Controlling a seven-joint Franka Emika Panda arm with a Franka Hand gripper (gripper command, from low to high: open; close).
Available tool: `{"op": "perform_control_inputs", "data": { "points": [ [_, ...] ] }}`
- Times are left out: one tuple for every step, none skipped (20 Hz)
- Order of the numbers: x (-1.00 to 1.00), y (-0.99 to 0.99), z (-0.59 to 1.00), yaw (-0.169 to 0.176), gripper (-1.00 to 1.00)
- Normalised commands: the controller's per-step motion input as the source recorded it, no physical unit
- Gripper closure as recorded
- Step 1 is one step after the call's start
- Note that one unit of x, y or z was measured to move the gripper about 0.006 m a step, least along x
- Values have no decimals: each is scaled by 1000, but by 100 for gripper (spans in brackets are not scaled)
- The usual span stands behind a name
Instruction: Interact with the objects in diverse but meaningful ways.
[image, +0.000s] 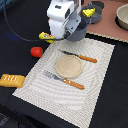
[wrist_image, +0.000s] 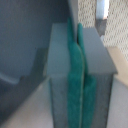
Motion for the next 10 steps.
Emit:
{"op": "perform_control_inputs", "data": {
  "points": [
    [263,0,-289,0,-100],
    [214,0,-303,0,-100],
    [223,0,-300,0,-100],
    [180,0,-297,0,-100],
    [209,0,-277,0,-100],
    [209,0,-263,0,-100],
    [189,0,-260,0,-100],
    [214,0,-231,0,-100],
    [220,0,-223,0,-100],
    [271,9,-174,0,-100]
  ]
}}
